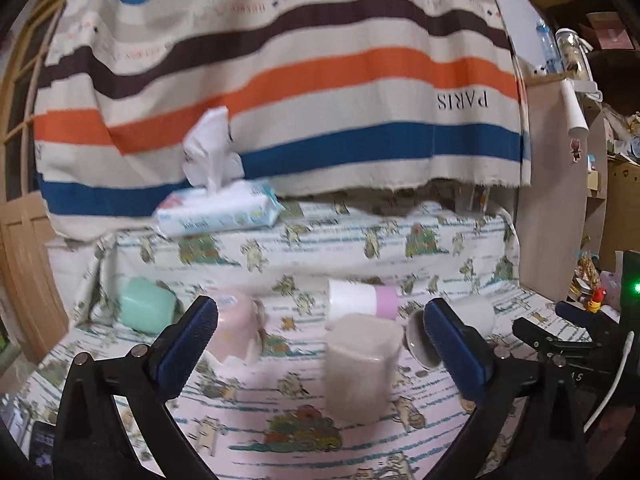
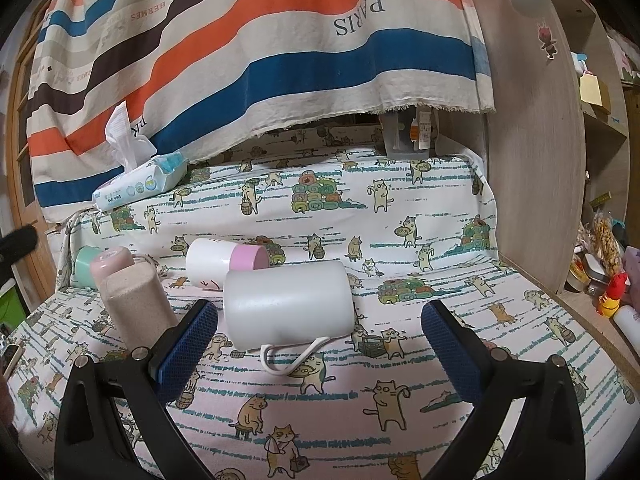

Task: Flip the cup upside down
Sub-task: 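Stand the beige cup mouth-down on the cloth and open the left tool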

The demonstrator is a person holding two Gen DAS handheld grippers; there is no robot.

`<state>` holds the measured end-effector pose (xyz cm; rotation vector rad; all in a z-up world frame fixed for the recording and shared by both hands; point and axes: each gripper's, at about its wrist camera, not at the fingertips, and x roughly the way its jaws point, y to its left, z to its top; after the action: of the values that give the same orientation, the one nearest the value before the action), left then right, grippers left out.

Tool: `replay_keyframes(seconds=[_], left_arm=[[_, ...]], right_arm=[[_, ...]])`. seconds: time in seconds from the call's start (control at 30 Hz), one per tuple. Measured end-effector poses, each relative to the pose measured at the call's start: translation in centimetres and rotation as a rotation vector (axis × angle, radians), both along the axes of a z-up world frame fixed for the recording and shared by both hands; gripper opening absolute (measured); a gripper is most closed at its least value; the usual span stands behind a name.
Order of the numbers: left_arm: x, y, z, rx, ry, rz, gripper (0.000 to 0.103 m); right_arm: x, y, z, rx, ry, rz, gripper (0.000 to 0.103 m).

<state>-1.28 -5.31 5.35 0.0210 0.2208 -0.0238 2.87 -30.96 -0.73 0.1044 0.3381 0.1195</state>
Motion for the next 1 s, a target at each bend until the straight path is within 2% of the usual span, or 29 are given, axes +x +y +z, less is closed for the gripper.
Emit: replay_keyframes(seconds=[0.1, 0.27, 0.53, 0.83, 1.0], left_arm=[[-0.6, 0.9, -0.4, 0.012, -0.02, 0.008, 0.102], [-0.5, 2.4, -2.2, 0.022, 0.008, 0.02, 0.102], [0.1, 5.0, -4.9, -0.017, 0.049, 0.052, 0.102], [0.4, 5.8, -5.6, -0.039, 0.061, 0.051, 0.102], [0.8, 5.5, -5.9, -0.02, 0.088, 0.062, 0.102]], right_arm=[[0.0, 0.1, 0.1, -0.004, -0.002, -0.001, 0.103], [-0.1, 0.2, 0.2, -0.015, -0.005, 0.0, 0.103], [-0.1, 0.3, 0.2, -0.022, -0.007, 0.001, 0.103], [-0.3, 1.0, 0.4, -0.072, -0.025, 0.018, 0.103], [-0.9, 1.9, 0.6, -0.111, -0.057, 0.03, 0.103]])
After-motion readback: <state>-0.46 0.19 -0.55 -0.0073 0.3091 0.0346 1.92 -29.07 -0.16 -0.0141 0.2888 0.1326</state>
